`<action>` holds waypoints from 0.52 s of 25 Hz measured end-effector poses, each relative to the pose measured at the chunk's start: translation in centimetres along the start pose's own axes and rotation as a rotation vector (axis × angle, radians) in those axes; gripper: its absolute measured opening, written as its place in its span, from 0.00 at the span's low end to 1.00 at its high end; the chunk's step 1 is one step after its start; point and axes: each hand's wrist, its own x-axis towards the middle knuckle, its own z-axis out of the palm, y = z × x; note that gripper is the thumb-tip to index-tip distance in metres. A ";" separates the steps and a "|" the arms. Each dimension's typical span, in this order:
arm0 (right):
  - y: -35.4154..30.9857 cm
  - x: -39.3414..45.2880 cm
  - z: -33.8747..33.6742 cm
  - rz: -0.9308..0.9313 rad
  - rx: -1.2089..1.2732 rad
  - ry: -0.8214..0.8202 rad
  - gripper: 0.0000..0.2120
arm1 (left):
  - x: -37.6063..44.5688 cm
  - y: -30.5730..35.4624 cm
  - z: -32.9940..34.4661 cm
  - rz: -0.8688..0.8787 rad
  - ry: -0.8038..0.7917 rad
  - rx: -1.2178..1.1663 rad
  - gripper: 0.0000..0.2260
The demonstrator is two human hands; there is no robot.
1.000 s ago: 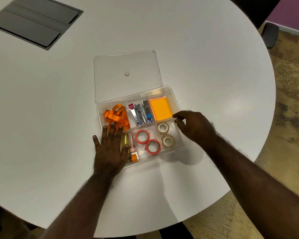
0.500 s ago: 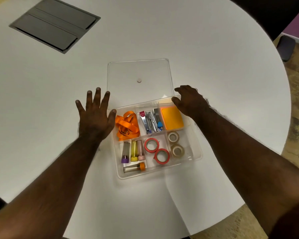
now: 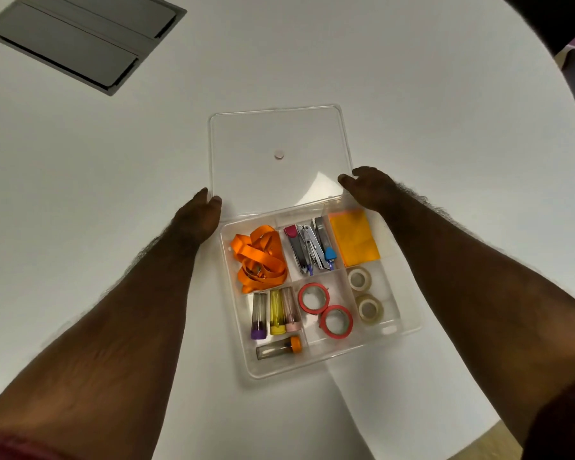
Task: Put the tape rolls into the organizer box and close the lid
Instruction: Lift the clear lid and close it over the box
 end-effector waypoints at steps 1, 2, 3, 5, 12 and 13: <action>0.1 0.4 0.2 0.015 0.005 0.011 0.29 | 0.1 0.4 -0.1 0.023 -0.008 -0.003 0.24; 0.1 0.6 0.3 0.028 0.009 0.031 0.28 | -0.1 0.8 -0.2 0.040 0.013 0.007 0.23; 0.1 0.8 0.5 0.033 0.016 0.056 0.27 | -0.2 1.2 -0.2 0.068 0.051 0.018 0.23; 0.2 1.3 0.7 0.037 0.012 0.104 0.24 | -0.5 1.9 -0.2 0.050 0.094 -0.119 0.21; -0.5 1.8 -2.7 0.157 0.466 0.148 0.15 | -0.7 2.4 -2.6 -0.047 0.086 -0.674 0.11; -0.8 1.3 -3.0 0.133 0.561 0.191 0.14 | -0.9 2.6 -3.1 -0.058 0.088 -0.696 0.10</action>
